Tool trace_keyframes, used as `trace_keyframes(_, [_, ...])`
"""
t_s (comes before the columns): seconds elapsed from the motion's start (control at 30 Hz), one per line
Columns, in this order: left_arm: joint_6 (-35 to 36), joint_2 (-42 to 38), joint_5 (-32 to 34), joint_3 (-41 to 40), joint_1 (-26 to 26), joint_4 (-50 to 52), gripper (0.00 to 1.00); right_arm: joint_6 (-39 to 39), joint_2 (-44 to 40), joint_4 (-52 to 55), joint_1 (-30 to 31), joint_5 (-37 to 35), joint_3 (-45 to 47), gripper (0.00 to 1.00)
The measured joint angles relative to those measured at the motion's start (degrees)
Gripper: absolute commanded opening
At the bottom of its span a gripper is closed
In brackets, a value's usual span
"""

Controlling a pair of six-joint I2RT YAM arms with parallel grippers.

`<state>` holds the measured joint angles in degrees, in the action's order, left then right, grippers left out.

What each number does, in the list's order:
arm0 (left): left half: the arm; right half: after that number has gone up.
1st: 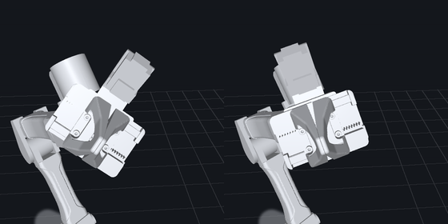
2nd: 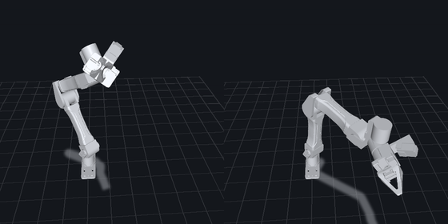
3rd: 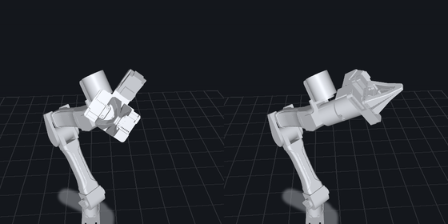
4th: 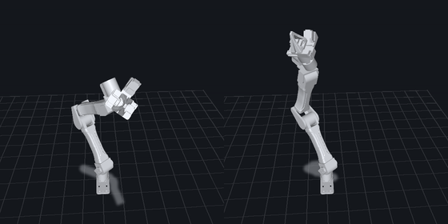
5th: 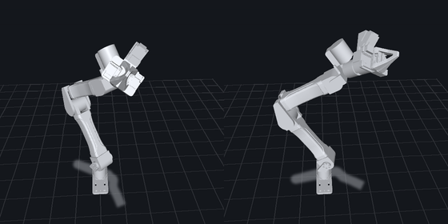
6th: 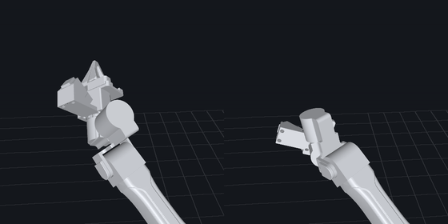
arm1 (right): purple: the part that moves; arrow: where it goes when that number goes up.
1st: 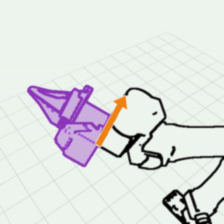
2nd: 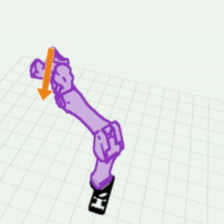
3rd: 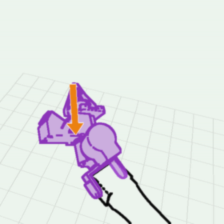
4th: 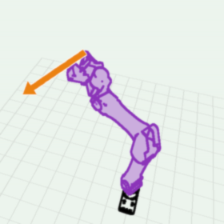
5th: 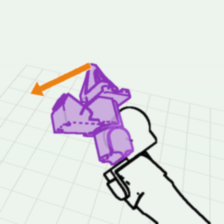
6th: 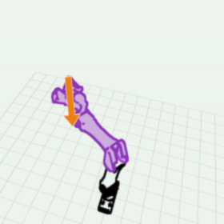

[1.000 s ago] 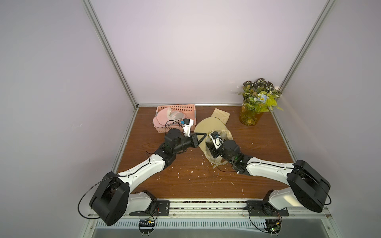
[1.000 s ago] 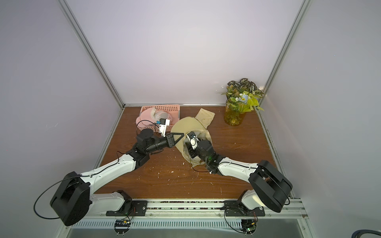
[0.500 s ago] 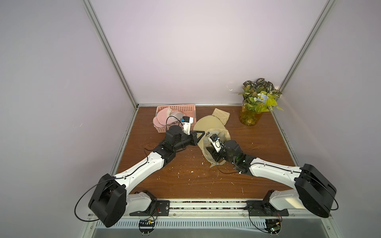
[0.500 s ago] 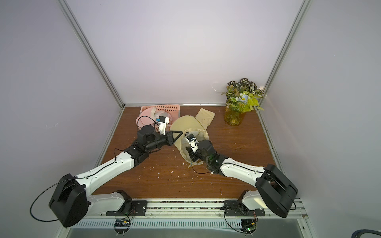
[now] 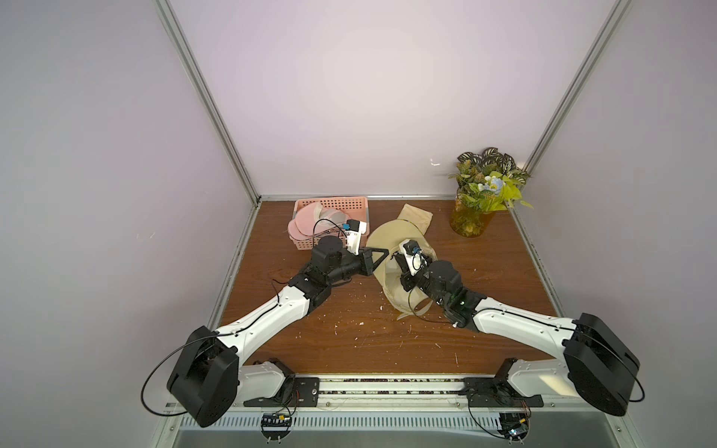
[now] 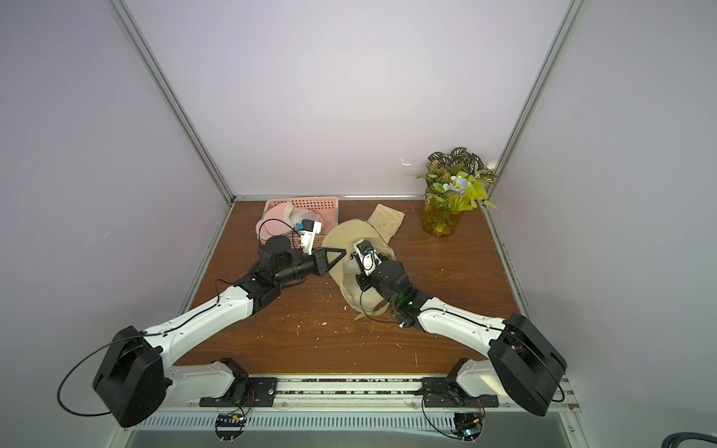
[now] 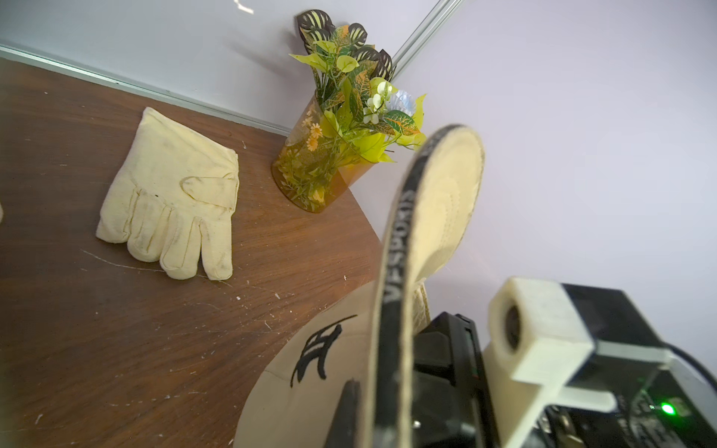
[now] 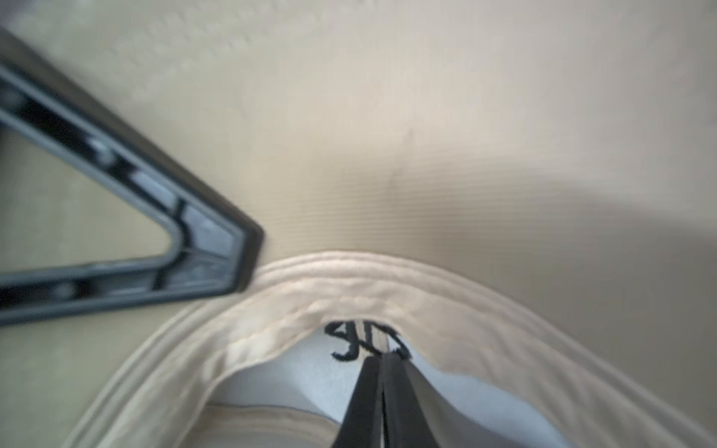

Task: Turn the baseball cap inside out
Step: Turn over the baseball cap.

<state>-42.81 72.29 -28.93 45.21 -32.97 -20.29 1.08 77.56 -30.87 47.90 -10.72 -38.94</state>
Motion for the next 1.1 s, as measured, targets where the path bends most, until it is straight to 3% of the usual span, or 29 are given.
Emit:
trace_keyframes(0.43, [-4.0,1.38,-1.75,-0.04,0.37,-4.07,0.0,1.31,7.93,-1.88,-0.02,2.89,-3.89,0.16])
trace_keyframes(0.6, [-1.33,1.38,0.02,0.07,0.35,-1.07,0.0,1.75,5.99,-2.6,0.0,-2.1,-1.77,0.13])
trace_keyframes(0.8, [2.12,2.19,1.4,0.94,0.33,3.78,0.0,3.72,2.25,-2.4,-0.02,-13.57,0.31,0.09])
trace_keyframes(0.97, [3.23,2.25,2.05,1.03,0.33,4.72,0.0,5.49,2.6,4.02,-0.11,-20.68,0.31,0.09])
trace_keyframes(1.1, [3.67,2.25,2.12,1.03,0.33,5.22,0.0,6.38,2.6,7.43,-0.13,-22.43,1.16,0.1])
